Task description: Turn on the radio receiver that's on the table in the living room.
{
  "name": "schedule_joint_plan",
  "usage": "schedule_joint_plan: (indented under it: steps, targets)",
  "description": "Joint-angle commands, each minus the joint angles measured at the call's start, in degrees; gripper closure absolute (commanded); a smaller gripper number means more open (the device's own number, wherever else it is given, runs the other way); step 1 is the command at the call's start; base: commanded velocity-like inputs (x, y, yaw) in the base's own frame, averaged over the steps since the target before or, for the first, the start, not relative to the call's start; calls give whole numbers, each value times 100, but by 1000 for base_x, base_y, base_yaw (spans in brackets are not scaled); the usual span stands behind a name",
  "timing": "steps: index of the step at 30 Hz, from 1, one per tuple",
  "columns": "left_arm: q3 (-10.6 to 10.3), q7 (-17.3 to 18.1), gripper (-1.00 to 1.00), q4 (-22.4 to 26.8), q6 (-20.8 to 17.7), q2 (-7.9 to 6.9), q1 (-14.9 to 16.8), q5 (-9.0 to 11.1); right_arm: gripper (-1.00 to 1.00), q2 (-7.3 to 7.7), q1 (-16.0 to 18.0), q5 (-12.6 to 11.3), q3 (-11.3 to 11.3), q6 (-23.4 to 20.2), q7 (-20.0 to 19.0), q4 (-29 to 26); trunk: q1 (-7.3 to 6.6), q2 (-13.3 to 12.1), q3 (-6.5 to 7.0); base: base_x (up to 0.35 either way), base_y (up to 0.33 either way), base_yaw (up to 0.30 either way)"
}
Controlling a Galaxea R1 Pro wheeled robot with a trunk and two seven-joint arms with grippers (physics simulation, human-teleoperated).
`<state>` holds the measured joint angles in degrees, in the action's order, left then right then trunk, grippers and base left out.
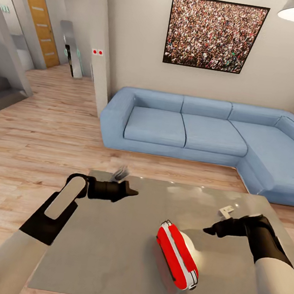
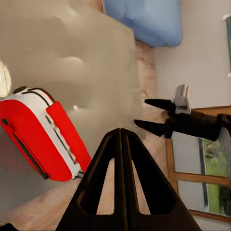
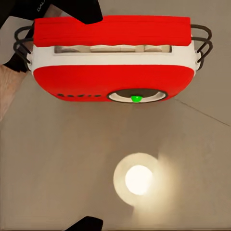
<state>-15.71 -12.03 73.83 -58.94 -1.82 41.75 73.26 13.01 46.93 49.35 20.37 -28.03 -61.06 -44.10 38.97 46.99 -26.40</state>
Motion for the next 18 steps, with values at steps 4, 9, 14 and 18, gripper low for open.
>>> schedule_joint_plan:
  steps: [4,9,14,18]
  targets:
    - [-5,-1,100,-423,11,1,0,14,-100,36,0,9,1,-7,-15,-14,0,0,0,0,0,0]
    - [-5,-1,100,-561,14,-4,0,5,-100,46,0,19,-2,-9,-19,-19,0,0,0,0,0,0]
    - [-3,-1,100,-577,14,-10,0,4,-100,49,0,14,0,-10,-20,-19,0,0,0,0,0,0]
    - [-6,-1,100,-571,14,-11,0,4,-100,52,0,13,1,-10,-20,-19,0,0,0,0,0,0]
